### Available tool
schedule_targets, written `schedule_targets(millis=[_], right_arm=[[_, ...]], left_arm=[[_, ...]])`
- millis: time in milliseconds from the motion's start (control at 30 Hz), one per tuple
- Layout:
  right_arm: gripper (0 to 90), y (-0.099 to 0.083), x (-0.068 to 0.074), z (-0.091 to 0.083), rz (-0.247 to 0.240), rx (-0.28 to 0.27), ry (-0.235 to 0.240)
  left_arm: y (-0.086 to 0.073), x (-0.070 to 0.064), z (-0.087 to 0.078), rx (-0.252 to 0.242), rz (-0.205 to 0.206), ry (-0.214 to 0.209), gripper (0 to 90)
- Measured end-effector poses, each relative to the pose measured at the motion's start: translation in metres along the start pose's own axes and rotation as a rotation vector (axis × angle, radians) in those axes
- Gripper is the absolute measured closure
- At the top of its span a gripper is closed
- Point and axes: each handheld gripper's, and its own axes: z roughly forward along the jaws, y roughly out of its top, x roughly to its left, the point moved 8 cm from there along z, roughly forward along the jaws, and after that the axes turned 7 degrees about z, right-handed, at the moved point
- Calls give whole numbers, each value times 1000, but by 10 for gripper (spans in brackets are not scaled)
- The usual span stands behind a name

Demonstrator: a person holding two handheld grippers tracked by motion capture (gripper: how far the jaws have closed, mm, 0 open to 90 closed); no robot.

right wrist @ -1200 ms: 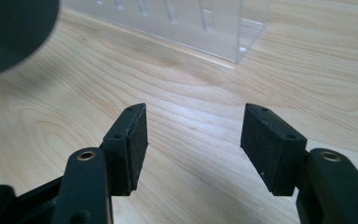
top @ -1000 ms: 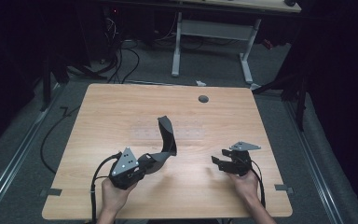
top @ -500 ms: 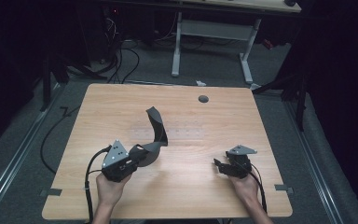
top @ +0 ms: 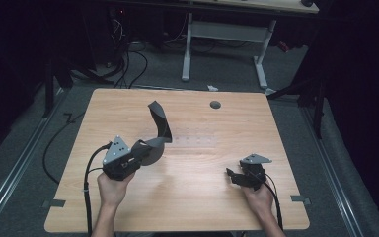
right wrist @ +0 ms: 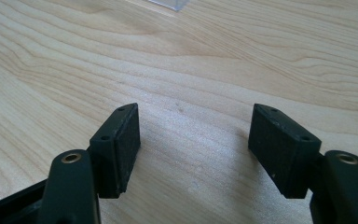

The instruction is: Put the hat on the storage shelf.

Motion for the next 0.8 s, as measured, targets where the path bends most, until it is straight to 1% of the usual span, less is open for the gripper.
schedule_targets(millis=[200,267,367,500,600,667,800], right_arm=[[336,0,0,0,-1,1,1],[335,0,0,0,-2,1,1],[334,0,0,0,0,1,2],[331,0,1,0,-1,2,2],[331,0,1,0,-1,2,2],[331,0,0,0,0,1,2],[331,0,0,0,-1,0,2]], left_arm=[[11,11,10,2,6,32,859],[14,14,12,-5,-2,38,859],[18,19,15,-17,1,57,859],[24,28,19,-36,-13,80,859],[29,33,20,-50,-32,87,859],[30,37,20,-57,-35,96,859],[31,43,22,-53,-19,113,859]])
